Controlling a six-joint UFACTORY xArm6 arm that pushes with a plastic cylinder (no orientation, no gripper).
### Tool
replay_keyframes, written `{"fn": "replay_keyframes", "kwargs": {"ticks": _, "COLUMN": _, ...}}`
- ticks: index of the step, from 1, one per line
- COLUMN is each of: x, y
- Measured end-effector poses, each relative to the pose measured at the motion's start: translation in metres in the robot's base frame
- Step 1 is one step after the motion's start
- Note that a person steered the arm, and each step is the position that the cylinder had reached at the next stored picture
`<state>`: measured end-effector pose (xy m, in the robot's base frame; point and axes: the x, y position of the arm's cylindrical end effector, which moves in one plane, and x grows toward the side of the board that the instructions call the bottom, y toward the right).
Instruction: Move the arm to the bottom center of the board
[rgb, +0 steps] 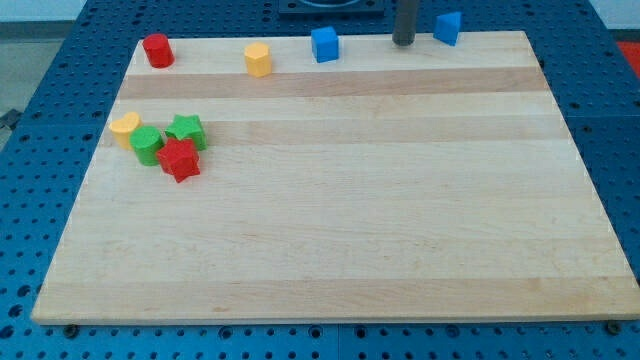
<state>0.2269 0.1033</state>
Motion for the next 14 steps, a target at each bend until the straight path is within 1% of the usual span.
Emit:
{"fn": "replay_keyframes", "kwargs": {"ticks": 1, "x": 0.054, "y": -0.018}}
{"fn": "replay_keyframes", "kwargs": {"ticks": 2, "x": 0.069, "y": -0.031}}
{"fn": "replay_keyframes", "kwargs": {"ticks": 3, "x": 0.116, "y": -0.08}}
{"fn": "replay_keyframes", "kwargs": {"ticks": 4, "x": 0.129, "y": -0.087}}
{"fn": "replay_keyframes", "kwargs": {"ticks": 5, "x": 0.217, "y": -0.126}}
{"fn": "replay_keyframes", "kwargs": {"ticks": 6, "x": 0.252, "y": -0.147}}
{"fn": "replay_keyframes", "kwargs": {"ticks": 7, "x": 0.3, "y": -0.175}}
{"fn": "replay_keyframes", "kwargs": {"ticks": 8, "x": 0.3, "y": -0.175}}
{"fn": "replay_keyframes", "kwargs": {"ticks": 9, "x": 0.335, "y": -0.121}}
{"fn": "replay_keyframes", "kwargs": {"ticks": 10, "x": 0.339, "y": -0.111}}
{"fn": "replay_keyframes", "kwargs": {"ticks": 11, "x": 0.392, "y": -0.091}}
{"fn": "replay_keyframes", "kwargs": {"ticks": 12, "x": 0.392, "y": -0.09}}
{"fn": "replay_keyframes", "kwargs": {"ticks": 13, "x": 0.349, "y": -0.03}}
{"fn": "replay_keyframes", "kwargs": {"ticks": 14, "x": 0.347, "y": -0.03}}
